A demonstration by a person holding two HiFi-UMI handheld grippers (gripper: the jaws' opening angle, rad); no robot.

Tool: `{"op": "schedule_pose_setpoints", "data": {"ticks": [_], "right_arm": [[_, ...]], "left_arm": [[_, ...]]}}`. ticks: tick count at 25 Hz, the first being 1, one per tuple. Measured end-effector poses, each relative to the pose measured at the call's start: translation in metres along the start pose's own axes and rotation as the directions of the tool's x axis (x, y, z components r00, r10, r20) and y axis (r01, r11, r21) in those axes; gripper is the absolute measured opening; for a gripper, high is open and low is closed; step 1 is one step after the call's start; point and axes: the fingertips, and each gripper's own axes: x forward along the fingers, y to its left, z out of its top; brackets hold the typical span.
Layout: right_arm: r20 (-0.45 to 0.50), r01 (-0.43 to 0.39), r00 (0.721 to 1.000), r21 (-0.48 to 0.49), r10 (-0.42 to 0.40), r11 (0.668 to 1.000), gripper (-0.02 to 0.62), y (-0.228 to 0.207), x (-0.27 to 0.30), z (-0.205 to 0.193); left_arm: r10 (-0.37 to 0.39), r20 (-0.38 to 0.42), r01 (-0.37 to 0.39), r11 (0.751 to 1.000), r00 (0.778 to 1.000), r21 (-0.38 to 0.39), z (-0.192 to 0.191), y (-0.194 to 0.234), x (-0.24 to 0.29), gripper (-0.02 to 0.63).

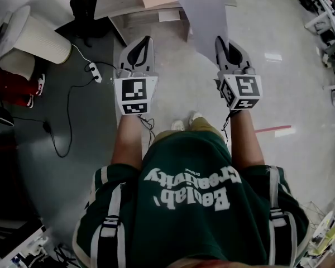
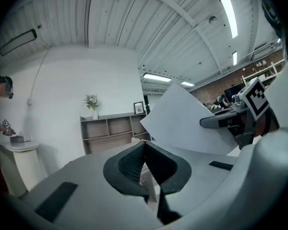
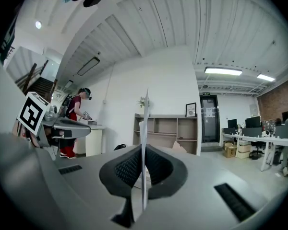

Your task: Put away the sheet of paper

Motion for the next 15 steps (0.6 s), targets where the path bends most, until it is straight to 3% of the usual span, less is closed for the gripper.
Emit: {"op": "schedule_pose_setpoints", "data": {"ticks": [8,15], "right_arm": [[-0.002,-0.030,1.000,0.024,0.030,0.999,0.032,-0.005,0.027,-0.003],[0.008,-0.037,0.999,0.042,0.036,0.998,0.032,-0.031,0.082,-0.003]], "left_arm": [[0.022,-0.009,-0.022,1.000,1.000,-0.011,-0.006,0.014,0.019,0.015],[0.037,-0.029,-0.037,0.999,0.999,0.000,-0.009,0.037,0.071,0.015]]}}
